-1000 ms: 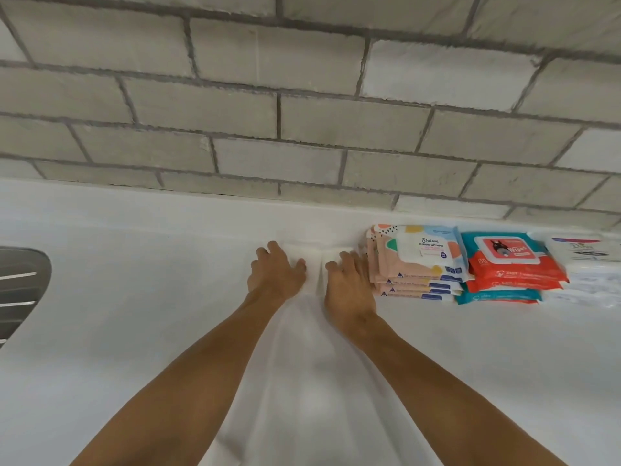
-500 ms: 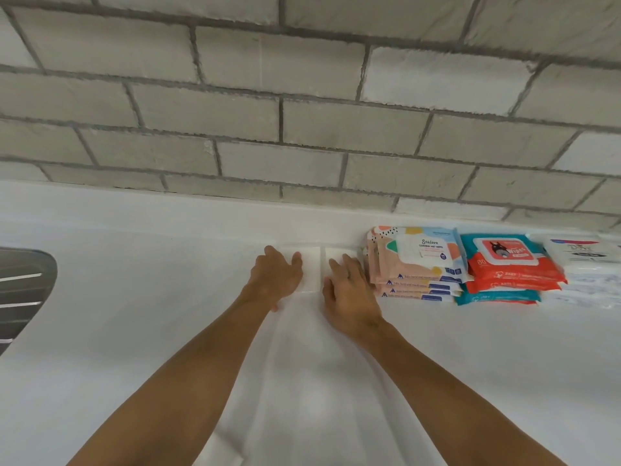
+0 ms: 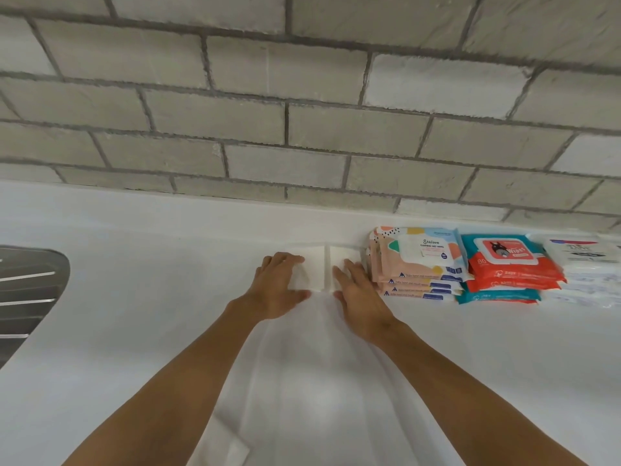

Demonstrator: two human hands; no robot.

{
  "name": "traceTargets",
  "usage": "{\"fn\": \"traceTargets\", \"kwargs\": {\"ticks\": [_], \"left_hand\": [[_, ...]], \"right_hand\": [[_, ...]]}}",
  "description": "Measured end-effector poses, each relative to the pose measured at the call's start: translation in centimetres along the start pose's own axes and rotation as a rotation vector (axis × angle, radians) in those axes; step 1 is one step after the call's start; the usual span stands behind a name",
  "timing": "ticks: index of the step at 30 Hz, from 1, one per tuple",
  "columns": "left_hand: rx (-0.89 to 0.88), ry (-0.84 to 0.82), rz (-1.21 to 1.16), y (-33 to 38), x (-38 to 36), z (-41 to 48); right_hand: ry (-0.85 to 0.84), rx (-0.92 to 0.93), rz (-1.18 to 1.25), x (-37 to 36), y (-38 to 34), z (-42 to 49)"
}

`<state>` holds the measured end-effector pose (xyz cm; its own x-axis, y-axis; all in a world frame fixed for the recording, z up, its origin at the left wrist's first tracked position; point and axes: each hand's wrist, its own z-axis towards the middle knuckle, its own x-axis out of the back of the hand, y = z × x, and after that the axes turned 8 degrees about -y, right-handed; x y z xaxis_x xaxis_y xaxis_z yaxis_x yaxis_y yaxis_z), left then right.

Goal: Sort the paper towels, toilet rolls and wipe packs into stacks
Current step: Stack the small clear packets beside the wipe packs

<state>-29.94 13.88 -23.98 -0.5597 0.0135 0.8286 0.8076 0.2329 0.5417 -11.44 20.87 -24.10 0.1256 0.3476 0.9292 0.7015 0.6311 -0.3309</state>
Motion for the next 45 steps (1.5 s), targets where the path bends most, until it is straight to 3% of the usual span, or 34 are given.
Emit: {"fn": "traceTargets", "kwargs": {"ticks": [10, 19, 35, 41, 45], "left_hand": [[-0.067, 0.032, 0.008, -0.5, 0.3, 0.6], [-0.108, 0.042, 0.035, -1.6, 2.0, -3.6], [-0.226, 0.010, 0.100, -1.4, 4.1, -17.9], [-0.154, 0.009, 0.092, -3.8, 4.3, -22.7], [0.014, 0.014, 0.035, -5.4, 4.1, -26.0]], "right_hand": [[-0.005, -0.002, -0.010, 0.5, 0.0, -0.3], [0.205, 0.180, 0.155, 0.9, -2.9, -4.5], [0.084, 0.224, 0.394, -0.7, -11.3, -14.0], [-0.004, 0.208, 0.431, -3.2, -13.7, -16.6], [-0.024, 0.198, 0.454, -5.1, -15.9, -18.0]]}}
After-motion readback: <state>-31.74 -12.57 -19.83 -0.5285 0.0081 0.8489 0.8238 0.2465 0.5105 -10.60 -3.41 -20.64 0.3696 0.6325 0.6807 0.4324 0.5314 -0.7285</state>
